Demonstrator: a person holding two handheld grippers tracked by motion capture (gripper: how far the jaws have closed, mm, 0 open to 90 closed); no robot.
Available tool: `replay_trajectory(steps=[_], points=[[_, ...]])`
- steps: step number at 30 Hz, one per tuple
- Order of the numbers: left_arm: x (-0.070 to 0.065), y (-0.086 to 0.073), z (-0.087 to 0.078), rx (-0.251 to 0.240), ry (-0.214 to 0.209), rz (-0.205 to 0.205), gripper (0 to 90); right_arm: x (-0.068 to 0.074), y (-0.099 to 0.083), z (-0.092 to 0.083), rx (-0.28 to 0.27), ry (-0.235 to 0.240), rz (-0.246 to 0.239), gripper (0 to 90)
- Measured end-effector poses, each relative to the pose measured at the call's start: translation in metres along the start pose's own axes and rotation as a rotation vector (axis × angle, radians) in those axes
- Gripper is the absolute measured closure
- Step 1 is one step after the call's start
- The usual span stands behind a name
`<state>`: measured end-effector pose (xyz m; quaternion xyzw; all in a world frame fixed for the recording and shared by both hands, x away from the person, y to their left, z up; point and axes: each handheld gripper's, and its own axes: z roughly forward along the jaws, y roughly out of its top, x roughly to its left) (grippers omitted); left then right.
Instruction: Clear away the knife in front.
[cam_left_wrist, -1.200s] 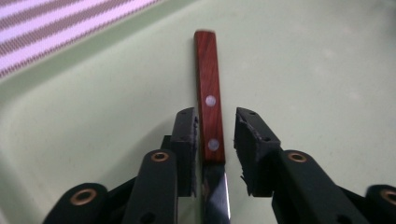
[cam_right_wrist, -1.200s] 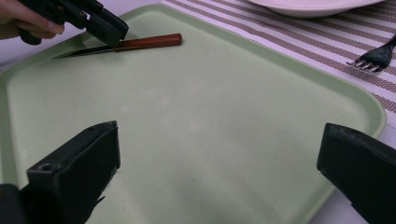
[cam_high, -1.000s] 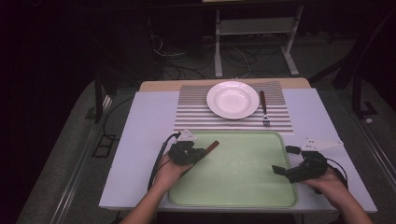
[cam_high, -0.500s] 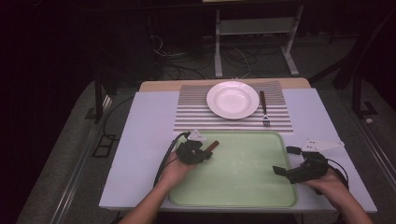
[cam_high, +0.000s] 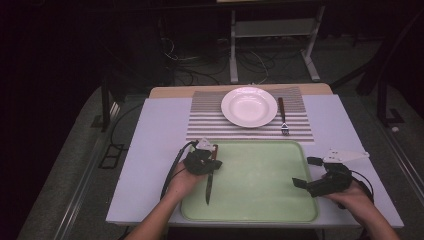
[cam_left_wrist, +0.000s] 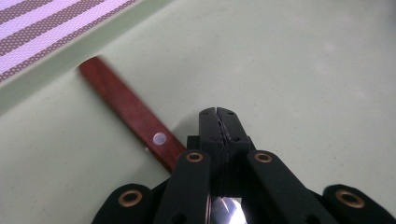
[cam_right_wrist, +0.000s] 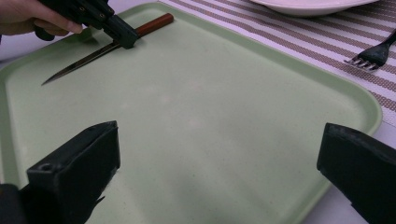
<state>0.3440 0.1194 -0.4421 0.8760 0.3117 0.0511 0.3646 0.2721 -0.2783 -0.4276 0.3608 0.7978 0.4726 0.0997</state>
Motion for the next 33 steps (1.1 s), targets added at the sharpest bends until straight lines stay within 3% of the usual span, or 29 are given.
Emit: replay_trajectory(steps=[23, 33], points=[[0.017, -0.021, -0.025, 0.005, 0.033, -0.060, 89.2, 0.000, 0.000, -0.001, -0.004, -0.003, 0.003, 0.0], [0.030, -0.026, -0.034, 0.010, 0.092, -0.064, 89.3, 0.000, 0.000, -0.001, -0.005, -0.003, 0.004, 0.0]])
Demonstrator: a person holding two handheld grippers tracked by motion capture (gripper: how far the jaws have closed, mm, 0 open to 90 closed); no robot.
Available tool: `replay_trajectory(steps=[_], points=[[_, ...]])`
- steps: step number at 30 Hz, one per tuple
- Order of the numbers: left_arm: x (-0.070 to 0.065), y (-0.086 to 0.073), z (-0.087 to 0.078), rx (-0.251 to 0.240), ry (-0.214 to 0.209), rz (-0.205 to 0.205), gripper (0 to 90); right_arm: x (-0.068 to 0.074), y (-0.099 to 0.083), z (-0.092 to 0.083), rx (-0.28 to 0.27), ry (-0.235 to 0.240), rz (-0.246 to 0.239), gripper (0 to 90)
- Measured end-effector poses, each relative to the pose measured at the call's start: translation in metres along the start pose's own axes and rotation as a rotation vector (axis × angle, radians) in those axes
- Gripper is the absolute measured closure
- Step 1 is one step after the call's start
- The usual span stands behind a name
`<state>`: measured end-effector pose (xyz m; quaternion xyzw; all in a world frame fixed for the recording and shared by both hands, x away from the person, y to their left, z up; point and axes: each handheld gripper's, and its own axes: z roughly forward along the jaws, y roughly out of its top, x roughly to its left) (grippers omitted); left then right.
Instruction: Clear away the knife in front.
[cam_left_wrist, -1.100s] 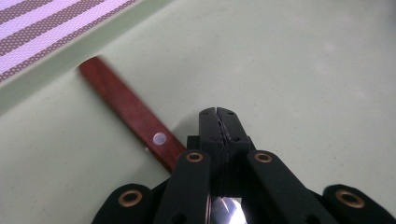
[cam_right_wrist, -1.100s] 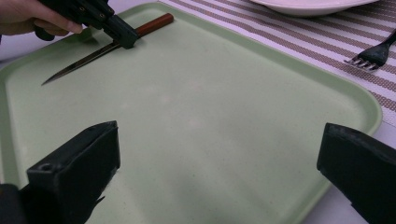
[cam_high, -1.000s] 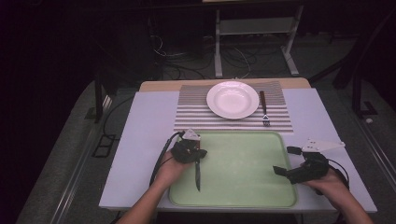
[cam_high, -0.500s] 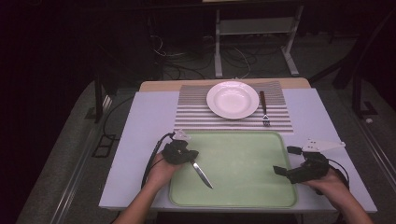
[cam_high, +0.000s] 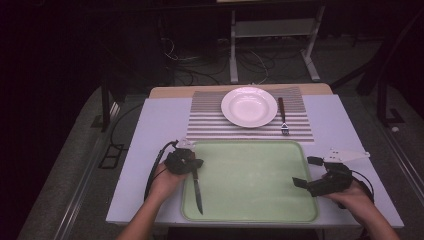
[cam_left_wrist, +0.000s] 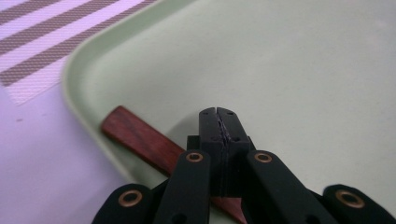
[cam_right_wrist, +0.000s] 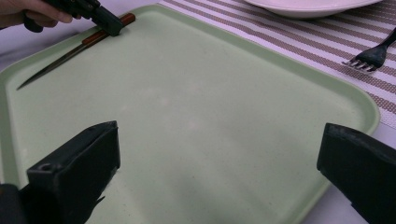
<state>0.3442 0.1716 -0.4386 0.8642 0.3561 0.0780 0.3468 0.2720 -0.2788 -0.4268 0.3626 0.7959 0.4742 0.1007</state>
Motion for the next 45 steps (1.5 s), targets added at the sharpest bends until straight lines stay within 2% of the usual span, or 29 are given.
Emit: replay_trajectory(steps=[3, 11, 13, 27, 30, 40, 43, 44, 45], points=[[0.004, -0.001, -0.002, 0.002, 0.021, -0.001, 89.3, 0.000, 0.000, 0.000, 0.002, 0.000, -0.002, 0.0], [0.005, 0.000, -0.002, 0.004, 0.012, -0.001, 87.9, 0.000, 0.000, 0.001, 0.002, 0.001, -0.002, 0.0], [0.004, 0.000, -0.002, -0.003, 0.005, 0.001, 79.9, 0.000, 0.000, 0.001, 0.003, 0.002, -0.003, 0.0], [-0.008, 0.006, -0.010, -0.085, -0.066, 0.020, 56.5, 0.000, 0.000, 0.001, 0.004, 0.004, -0.004, 0.0], [-0.011, 0.006, -0.012, -0.102, -0.072, 0.026, 42.9, 0.000, 0.000, 0.001, 0.006, 0.004, -0.003, 0.0], [-0.012, 0.001, -0.027, -0.174, -0.076, 0.019, 14.2, 0.000, 0.000, 0.001, 0.007, 0.009, -0.002, 0.0], [-0.012, -0.003, -0.032, -0.188, -0.076, 0.027, 11.6, 0.000, 0.000, 0.001, 0.007, 0.010, -0.002, 0.0], [-0.012, -0.004, -0.034, -0.191, -0.079, 0.025, 8.7, 0.000, 0.000, 0.001, 0.007, 0.011, -0.002, 0.0], [-0.011, -0.006, -0.036, -0.195, -0.082, 0.018, 2.2, 0.000, 0.000, 0.001, 0.007, 0.012, -0.003, 0.0]])
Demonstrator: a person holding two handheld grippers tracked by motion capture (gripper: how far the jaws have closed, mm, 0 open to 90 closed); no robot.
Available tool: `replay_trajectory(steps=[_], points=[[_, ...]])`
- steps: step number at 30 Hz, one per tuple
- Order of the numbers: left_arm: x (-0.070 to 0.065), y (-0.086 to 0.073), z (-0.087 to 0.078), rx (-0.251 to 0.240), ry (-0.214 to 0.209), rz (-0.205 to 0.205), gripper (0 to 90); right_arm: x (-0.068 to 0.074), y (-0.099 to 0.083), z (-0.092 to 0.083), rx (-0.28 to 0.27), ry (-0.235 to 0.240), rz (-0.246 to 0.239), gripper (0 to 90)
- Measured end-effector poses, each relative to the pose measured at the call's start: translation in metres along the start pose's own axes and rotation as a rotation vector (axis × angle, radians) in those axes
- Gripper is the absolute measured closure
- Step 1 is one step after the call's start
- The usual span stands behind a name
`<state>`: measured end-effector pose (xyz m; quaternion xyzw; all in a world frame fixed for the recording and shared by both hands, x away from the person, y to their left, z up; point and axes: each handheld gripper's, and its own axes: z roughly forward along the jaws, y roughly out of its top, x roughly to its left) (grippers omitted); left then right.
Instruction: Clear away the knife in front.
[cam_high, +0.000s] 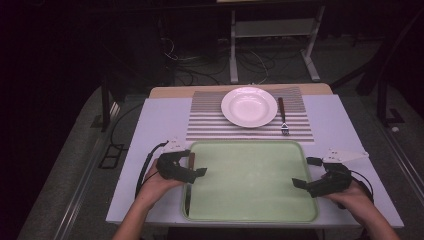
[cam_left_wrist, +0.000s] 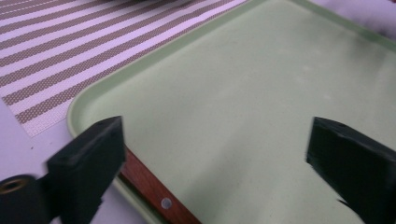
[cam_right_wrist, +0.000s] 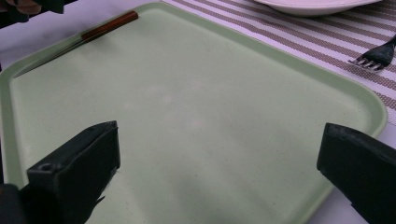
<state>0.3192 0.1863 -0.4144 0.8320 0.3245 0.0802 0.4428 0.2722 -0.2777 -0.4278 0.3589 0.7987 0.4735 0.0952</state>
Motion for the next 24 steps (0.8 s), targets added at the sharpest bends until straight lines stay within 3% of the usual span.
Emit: replay_trajectory(steps=[5, 12, 24], points=[[0.001, -0.005, -0.011, -0.029, 0.007, -0.004, 0.0, 0.000, 0.000, 0.000, -0.002, 0.001, -0.001, 0.0], [0.006, -0.014, -0.025, -0.034, 0.020, -0.016, 0.0, 0.000, -0.001, 0.000, 0.000, 0.002, -0.003, 0.0], [0.010, -0.014, -0.028, -0.050, 0.032, -0.029, 0.0, 0.001, -0.001, -0.001, 0.001, 0.008, -0.007, 0.0]])
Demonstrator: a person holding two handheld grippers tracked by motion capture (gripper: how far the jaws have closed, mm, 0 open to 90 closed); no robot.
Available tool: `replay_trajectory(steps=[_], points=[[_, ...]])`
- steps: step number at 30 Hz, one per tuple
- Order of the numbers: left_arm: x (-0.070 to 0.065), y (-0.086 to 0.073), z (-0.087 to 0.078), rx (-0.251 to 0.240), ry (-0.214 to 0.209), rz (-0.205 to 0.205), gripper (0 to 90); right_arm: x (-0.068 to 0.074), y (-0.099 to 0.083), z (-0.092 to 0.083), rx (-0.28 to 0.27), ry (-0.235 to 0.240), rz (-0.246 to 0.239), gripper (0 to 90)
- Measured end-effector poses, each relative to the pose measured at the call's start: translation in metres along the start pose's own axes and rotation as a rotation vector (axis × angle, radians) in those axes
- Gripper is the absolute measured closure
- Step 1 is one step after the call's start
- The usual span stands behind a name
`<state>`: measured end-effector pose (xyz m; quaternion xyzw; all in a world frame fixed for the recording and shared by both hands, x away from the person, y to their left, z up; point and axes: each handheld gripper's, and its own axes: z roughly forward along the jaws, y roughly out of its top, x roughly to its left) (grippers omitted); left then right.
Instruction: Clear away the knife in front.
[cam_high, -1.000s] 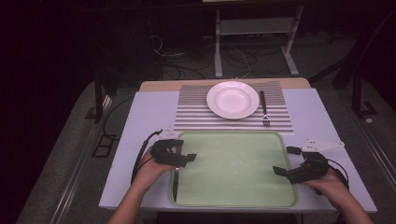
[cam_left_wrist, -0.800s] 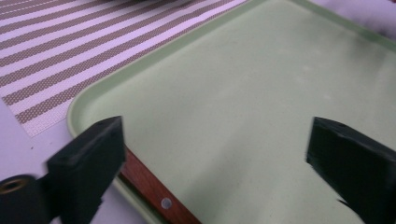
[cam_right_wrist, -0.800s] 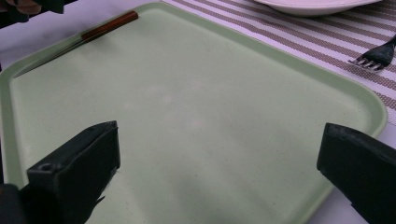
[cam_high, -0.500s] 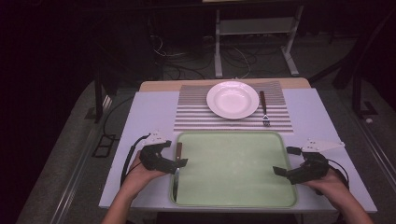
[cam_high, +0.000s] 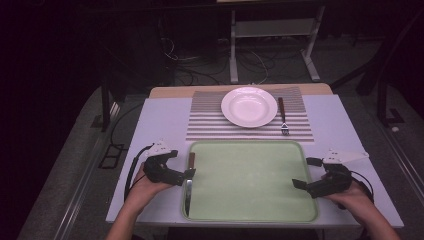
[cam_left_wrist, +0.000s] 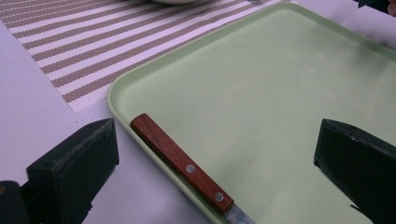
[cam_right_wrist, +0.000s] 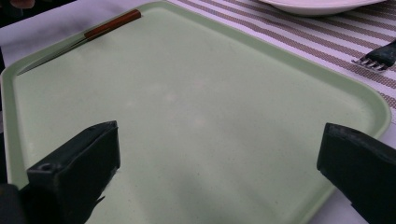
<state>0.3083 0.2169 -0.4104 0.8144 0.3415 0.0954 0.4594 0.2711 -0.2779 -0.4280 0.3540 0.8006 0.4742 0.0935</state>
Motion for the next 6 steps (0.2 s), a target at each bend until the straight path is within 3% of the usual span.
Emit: replay_trajectory(steps=[6], points=[[0.0003, -0.0001, -0.0001, 0.001, 0.003, 0.000, 0.0, 0.0003, -0.0001, -0.0003, 0.000, 0.000, 0.001, 0.0]])
